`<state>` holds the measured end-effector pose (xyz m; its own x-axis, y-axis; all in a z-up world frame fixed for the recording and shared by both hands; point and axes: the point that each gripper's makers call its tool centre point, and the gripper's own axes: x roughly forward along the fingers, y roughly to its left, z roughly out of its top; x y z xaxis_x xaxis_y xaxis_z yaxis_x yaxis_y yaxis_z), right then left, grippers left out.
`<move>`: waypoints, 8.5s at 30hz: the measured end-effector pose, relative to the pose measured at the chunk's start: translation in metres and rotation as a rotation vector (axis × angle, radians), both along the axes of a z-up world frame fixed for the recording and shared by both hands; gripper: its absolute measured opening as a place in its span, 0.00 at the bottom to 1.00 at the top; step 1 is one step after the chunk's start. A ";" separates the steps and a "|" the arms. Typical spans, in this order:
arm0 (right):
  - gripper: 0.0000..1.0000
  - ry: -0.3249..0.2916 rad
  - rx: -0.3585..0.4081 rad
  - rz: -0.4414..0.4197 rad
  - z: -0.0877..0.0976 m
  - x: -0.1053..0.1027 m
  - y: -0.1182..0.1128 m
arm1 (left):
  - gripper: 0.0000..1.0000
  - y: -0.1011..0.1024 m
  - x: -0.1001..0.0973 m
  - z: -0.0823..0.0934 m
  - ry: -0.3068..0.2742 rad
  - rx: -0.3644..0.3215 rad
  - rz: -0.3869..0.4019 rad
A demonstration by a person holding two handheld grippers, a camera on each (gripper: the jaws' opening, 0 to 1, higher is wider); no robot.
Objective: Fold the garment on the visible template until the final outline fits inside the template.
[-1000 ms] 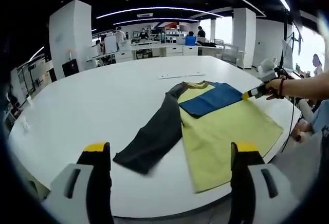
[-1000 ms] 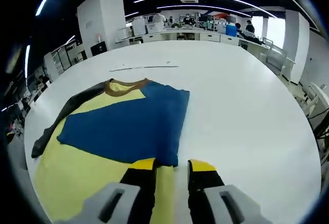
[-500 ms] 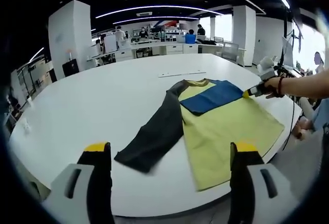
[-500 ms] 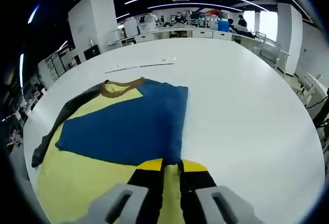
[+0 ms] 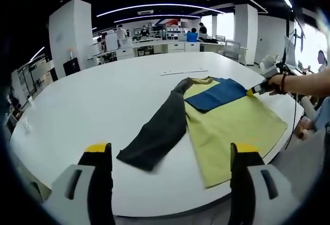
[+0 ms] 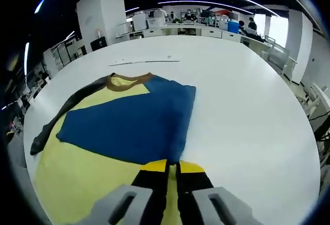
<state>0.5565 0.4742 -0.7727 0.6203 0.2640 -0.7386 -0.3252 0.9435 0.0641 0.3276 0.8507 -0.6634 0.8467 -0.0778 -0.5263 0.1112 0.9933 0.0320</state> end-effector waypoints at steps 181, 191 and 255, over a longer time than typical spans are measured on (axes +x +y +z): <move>0.98 -0.134 0.085 0.305 0.108 -0.127 -0.039 | 0.00 0.156 0.133 -0.079 0.068 0.042 0.323; 0.99 -0.140 0.088 0.303 0.109 -0.125 -0.035 | 0.03 0.157 0.128 -0.091 0.115 0.081 0.325; 0.99 -0.192 0.130 0.312 0.121 -0.141 -0.028 | 0.00 0.118 0.136 -0.045 -0.007 -0.007 0.340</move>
